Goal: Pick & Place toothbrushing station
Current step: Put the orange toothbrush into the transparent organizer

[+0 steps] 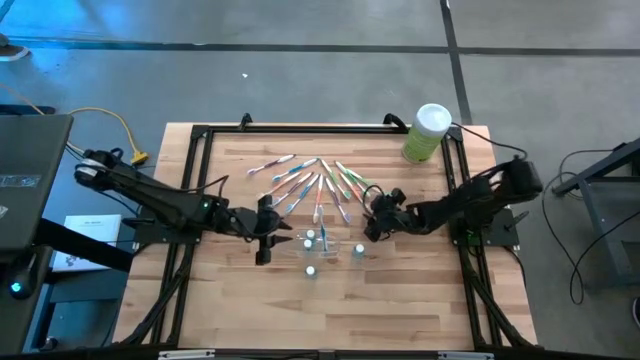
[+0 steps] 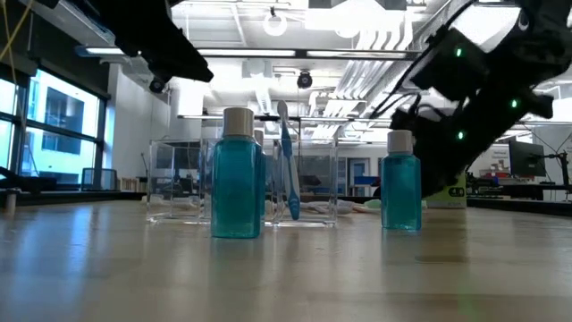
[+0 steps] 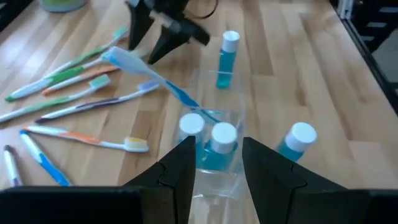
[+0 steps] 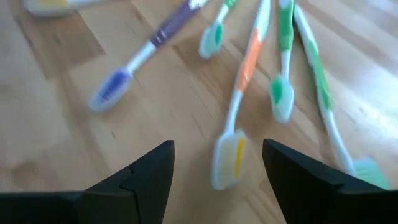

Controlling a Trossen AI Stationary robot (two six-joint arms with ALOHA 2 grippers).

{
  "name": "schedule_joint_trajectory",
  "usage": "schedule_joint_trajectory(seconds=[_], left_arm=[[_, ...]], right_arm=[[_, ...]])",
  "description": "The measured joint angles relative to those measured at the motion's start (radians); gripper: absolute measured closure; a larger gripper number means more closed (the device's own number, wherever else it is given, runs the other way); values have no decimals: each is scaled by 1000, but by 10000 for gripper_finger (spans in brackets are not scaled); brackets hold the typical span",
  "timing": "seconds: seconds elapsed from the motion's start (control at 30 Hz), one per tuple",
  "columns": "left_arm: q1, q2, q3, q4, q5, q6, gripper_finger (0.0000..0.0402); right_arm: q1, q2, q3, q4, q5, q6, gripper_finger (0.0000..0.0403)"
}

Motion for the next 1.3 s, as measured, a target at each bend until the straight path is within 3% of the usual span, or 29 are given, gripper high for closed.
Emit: schedule_joint_trajectory(seconds=[0.2, 0.3, 0.4, 0.57, 0.63, 0.9, 1.3], left_arm=[[-46, 0, 0, 13, 0, -2, 275], [-73, 0, 0, 15, 0, -2, 275], [-99, 0, 0, 18, 0, -3, 275], [-132, 0, 0, 30, 0, -4, 275], [-137, 0, 0, 30, 0, -5, 275], [-143, 0, 0, 30, 0, -5, 275], [-142, 0, 0, 34, -1, -5, 275]], right_arm=[[-5, 140, 4, 153, 48, 12, 168], [-11, 160, 4, 167, 50, 12, 189], [-11, 161, 5, 165, 44, 6, 237], [-11, 154, 4, 155, 38, -1, 357], [-12, 153, 4, 155, 40, -11, 381], [-9, 103, 0, 133, 64, -56, 400], [58, -225, -2, 34, 140, -209, 402]])
